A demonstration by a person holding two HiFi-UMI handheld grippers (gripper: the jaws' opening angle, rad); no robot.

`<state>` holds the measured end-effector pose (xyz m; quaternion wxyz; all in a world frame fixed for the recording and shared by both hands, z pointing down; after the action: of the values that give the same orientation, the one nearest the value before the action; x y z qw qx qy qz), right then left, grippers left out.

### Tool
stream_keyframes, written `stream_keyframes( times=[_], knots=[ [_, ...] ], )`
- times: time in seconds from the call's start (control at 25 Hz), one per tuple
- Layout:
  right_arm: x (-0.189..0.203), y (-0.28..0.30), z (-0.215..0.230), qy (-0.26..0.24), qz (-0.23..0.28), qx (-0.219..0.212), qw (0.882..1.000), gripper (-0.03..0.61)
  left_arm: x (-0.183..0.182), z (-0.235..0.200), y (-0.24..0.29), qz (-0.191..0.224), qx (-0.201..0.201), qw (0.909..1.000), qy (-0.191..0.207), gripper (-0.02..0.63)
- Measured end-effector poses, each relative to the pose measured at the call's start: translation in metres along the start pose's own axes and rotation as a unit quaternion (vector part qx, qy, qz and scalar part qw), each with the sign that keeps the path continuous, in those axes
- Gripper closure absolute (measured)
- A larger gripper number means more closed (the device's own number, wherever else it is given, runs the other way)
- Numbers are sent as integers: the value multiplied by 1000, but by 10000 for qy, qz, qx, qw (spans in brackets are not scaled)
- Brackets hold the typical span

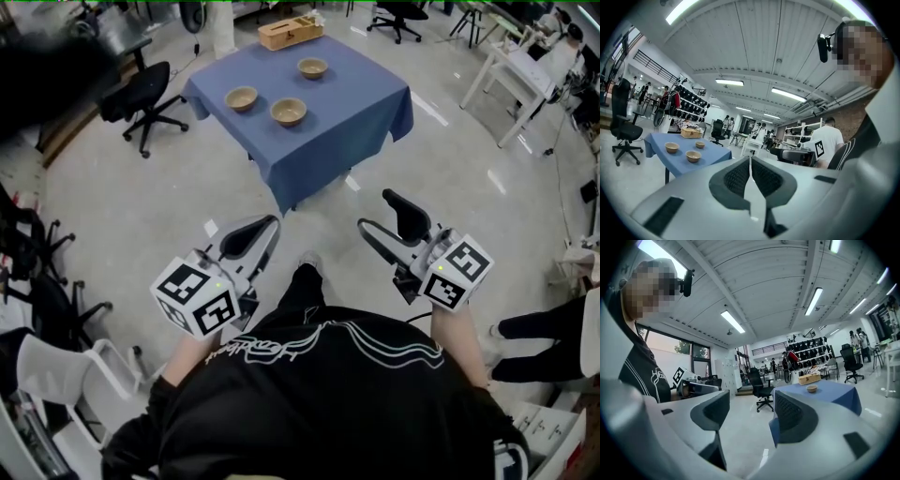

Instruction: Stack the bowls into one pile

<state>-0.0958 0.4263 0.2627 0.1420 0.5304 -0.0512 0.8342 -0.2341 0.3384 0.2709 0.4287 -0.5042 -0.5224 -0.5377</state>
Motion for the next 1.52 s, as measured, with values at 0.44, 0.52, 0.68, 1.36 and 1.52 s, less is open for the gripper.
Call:
stream_keyframes(
  times=[0.44, 0.52, 0.68, 1.36, 1.52],
  knots=[
    [-27, 75, 58, 200, -42, -117, 9997, 278, 4, -86, 48, -128, -99, 9997, -199, 581],
    [-34, 92, 73, 230, -81, -87, 9997, 279, 1, -108, 62, -128, -104, 9995, -253, 581],
    [-53, 127, 112, 289, -123, 33, 9995, 278, -4, -157, 96, -167, -67, 9992, -359, 580],
    [-116, 276, 293, 714, -355, 472, 9957, 279, -8, -356, 257, -488, 182, 9970, -580, 581],
    [-120, 298, 314, 734, -463, 544, 9947, 279, -7, -382, 279, -463, 262, 9970, -566, 581]
  ],
)
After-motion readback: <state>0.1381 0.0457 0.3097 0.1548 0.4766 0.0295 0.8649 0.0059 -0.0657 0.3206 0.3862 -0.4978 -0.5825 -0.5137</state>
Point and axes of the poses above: the fingertips, and each gripper's own axes: y forward along the fingers, z to its right, x out of its underside, the point moved 1 cm from there along -y, backward along the fingers, and after that the axes turned 15 degrees about y, right-handed, at the moved point
